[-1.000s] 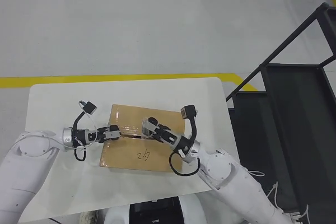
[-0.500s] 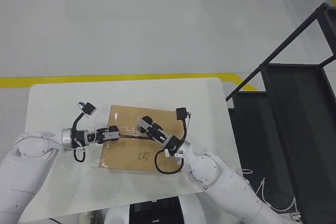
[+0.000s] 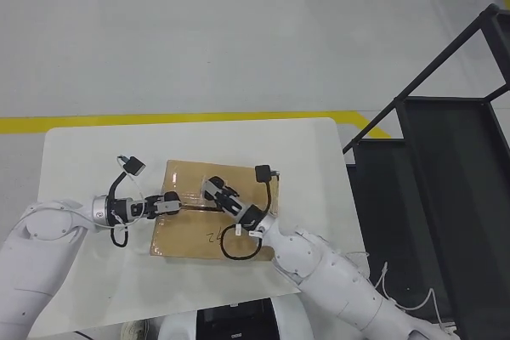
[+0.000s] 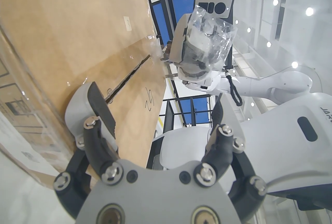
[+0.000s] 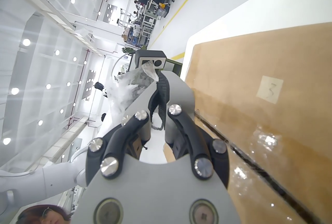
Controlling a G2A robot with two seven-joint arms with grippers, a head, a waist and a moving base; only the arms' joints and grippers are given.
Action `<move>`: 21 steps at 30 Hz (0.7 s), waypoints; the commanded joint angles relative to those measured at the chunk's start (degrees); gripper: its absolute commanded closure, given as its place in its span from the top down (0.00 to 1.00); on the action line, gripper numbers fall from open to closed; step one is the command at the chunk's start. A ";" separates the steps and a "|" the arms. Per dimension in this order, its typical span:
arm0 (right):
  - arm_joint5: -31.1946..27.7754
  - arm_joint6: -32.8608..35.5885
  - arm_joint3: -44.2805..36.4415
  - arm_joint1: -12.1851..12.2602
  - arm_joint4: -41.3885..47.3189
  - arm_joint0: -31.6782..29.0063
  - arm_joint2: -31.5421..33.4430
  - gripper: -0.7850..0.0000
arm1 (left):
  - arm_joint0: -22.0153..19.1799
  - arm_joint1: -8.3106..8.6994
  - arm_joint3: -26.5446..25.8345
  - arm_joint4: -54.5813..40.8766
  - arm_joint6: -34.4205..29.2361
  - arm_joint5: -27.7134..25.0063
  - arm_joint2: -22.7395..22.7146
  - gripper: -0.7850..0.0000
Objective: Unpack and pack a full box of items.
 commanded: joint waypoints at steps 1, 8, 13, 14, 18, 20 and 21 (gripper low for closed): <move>-0.02 -0.54 1.04 -0.32 -0.52 0.26 -0.40 0.00 | 0.04 0.01 -0.02 -0.06 -0.11 0.00 -0.11 1.00; 0.25 -0.85 4.09 -1.37 -1.39 1.33 -1.37 0.00 | 0.19 0.09 0.07 -0.21 -0.56 -0.06 -0.55 1.00; 0.35 -0.50 5.25 -1.97 -2.39 1.62 -2.03 0.00 | 0.33 0.13 0.05 -0.36 -0.62 -0.07 -0.85 1.00; 0.27 -0.34 5.50 -2.07 -2.54 1.61 -2.12 0.00 | 0.38 0.15 0.11 -0.41 -0.67 -0.11 -0.96 1.00; -0.55 0.43 5.72 -2.26 -2.85 1.21 -1.95 0.00 | 0.57 0.29 0.27 -0.91 -1.33 -0.34 -1.58 1.00; -1.18 1.02 5.51 -2.25 -2.87 0.87 -1.60 0.00 | 0.62 0.33 0.20 -0.90 -1.47 -0.37 -1.76 1.00; -1.30 1.24 5.39 -2.22 -3.20 0.73 -1.38 0.00 | 0.65 0.33 0.13 -0.89 -1.46 -0.36 -1.79 1.00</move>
